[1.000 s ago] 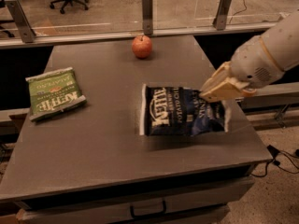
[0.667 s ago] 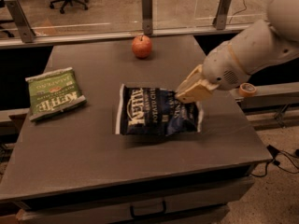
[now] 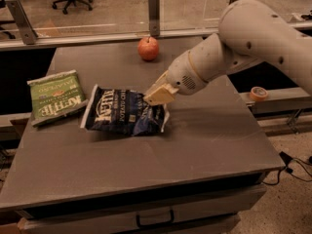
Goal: Move blue chip bag near green jalapeno chip bag
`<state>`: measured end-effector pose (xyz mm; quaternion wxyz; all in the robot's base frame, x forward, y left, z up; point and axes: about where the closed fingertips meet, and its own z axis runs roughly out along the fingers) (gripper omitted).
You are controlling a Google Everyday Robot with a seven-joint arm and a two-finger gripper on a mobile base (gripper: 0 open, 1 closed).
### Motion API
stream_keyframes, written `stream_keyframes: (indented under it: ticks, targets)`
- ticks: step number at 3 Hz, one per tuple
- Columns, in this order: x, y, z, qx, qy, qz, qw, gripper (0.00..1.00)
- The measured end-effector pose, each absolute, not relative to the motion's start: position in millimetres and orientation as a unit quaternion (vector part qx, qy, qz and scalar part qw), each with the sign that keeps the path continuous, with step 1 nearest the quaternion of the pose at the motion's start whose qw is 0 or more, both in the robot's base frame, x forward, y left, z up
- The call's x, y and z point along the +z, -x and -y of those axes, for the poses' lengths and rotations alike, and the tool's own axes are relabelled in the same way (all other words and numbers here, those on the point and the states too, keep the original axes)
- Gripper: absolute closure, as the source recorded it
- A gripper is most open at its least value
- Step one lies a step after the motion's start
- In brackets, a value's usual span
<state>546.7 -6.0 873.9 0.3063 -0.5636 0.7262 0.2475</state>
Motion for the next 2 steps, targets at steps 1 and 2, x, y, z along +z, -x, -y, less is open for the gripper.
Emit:
stream_keyframes:
  ticks: [1,2]
  targets:
    - [863.1,-570.7,-22.8,0.254,0.541,-0.735,0.321,1.0]
    - [861.4,-576.9,-27.8,0.252,0.535,-0.738,0.324,0.84]
